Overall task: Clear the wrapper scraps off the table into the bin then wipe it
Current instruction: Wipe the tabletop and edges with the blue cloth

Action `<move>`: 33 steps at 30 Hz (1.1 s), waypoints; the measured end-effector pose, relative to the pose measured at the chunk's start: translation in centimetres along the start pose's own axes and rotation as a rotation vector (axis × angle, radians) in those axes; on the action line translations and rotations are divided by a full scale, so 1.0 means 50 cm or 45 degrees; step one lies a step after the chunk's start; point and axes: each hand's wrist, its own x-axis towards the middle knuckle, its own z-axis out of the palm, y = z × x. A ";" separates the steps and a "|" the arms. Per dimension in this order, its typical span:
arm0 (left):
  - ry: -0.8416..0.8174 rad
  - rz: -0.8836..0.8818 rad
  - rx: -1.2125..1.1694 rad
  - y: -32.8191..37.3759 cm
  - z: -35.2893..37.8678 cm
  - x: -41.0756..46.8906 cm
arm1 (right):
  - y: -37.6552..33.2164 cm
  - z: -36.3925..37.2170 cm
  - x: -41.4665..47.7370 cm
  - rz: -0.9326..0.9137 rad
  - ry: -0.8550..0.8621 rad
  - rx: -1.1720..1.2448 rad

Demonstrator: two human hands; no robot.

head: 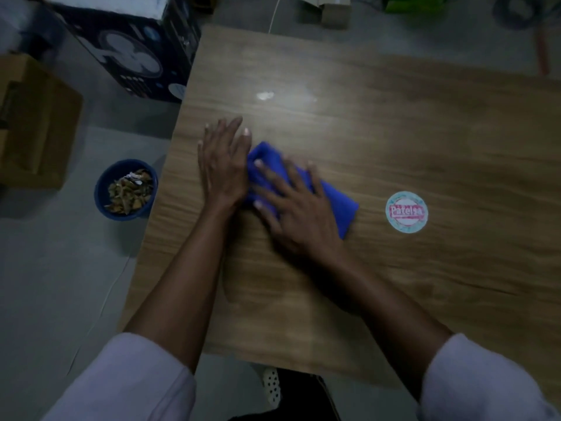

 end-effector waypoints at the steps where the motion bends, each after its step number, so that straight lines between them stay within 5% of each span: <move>1: -0.020 0.002 0.031 0.002 0.007 0.007 | 0.036 -0.008 0.038 0.073 -0.004 -0.013; 7: -0.097 0.190 0.157 0.006 0.044 0.050 | 0.253 -0.056 0.244 0.529 -0.019 -0.010; 10: -0.094 0.253 0.010 0.014 0.039 0.077 | 0.227 -0.048 0.262 0.705 0.053 0.009; 12: -0.079 0.272 -0.014 0.014 0.035 0.094 | 0.142 -0.035 0.231 0.643 0.072 0.047; 15: -0.066 0.278 -0.029 0.017 0.040 0.116 | 0.012 -0.011 0.127 0.250 0.003 0.055; 18: -0.010 0.249 -0.016 0.006 0.047 0.125 | 0.018 -0.008 0.082 0.076 -0.025 0.082; 25: 0.147 0.265 -0.151 0.001 0.052 0.104 | 0.215 -0.046 0.239 0.507 0.039 0.016; 29: 0.061 0.198 -0.156 0.016 0.051 0.107 | 0.222 -0.049 0.323 0.714 0.080 0.066; 33: 0.022 0.240 -0.117 0.015 0.039 0.109 | 0.093 -0.018 0.283 0.275 -0.011 0.036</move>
